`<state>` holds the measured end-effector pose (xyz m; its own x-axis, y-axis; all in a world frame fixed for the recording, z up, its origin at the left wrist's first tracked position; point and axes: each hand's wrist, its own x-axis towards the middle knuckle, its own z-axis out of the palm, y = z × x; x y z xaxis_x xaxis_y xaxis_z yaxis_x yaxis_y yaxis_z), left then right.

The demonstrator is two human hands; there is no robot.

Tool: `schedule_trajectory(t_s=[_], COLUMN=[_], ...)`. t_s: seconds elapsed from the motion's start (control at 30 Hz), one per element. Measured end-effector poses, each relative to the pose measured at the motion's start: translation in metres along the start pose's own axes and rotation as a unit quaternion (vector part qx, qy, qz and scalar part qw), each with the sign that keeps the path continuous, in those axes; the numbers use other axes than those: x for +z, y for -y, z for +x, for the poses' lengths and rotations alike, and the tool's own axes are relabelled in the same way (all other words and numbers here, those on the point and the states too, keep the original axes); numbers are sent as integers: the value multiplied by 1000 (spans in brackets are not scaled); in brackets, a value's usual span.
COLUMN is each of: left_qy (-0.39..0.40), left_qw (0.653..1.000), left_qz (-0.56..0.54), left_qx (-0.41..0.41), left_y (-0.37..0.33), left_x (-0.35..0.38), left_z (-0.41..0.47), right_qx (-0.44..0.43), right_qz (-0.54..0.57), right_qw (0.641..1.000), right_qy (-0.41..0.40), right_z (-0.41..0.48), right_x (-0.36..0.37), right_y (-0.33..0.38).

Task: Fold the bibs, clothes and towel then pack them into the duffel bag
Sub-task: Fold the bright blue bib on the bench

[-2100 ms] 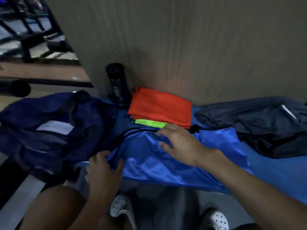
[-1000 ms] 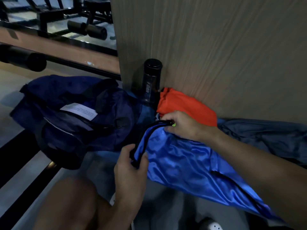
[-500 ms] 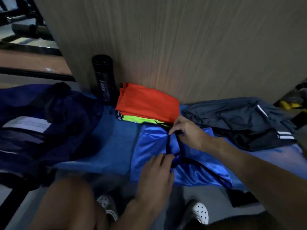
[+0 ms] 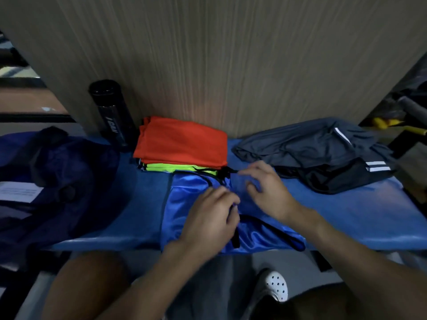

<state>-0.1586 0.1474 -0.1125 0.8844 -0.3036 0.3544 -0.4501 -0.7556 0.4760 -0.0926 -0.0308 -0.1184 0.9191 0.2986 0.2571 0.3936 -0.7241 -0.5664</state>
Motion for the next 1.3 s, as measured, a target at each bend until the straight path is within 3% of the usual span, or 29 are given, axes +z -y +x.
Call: schedule_trajectory(t_s=[0.13,0.23,0.33,0.5,0.7,0.83,0.97,1.03,1.17,1.3], left_qy=[120,250,321,371,341,299,230,174,39,-10], left_qw=[984,932,891,858,859,875,896,914,949,952], left_qz=[76,195,232,253,246,217,198,186,137,76], left_qx=[108,173,220,249,292,312,323,317,281,296], left_y=[2,-11,-23,-22,-8,1,-3,-12,-42,-53], left_x=[-5,6,25,49,60,68,71,72,65,49], left_z=[73,125,153,170,180,188,202,214,236,234], right_qx=[224,348,390,400,364,339,337,350,326,256], right_qz=[-6,2,-33,-70,-21,83,96,103,208,181], right_qw=[968,937,920,914,931,937,936,925,867,887], right_qy=[-115,-29,6,9,-9,-32,-22,-105,-313,-338], right_z=[-48,-76,-85,-85,-78,-76,-73,-69,-65,-72], right_x=[-14,-15,-19,-20,-26,-31,-43,-53,-86,-104], right_y=[-27,-42,-40,-28,-23,-36,-49,-58,-65,-54])
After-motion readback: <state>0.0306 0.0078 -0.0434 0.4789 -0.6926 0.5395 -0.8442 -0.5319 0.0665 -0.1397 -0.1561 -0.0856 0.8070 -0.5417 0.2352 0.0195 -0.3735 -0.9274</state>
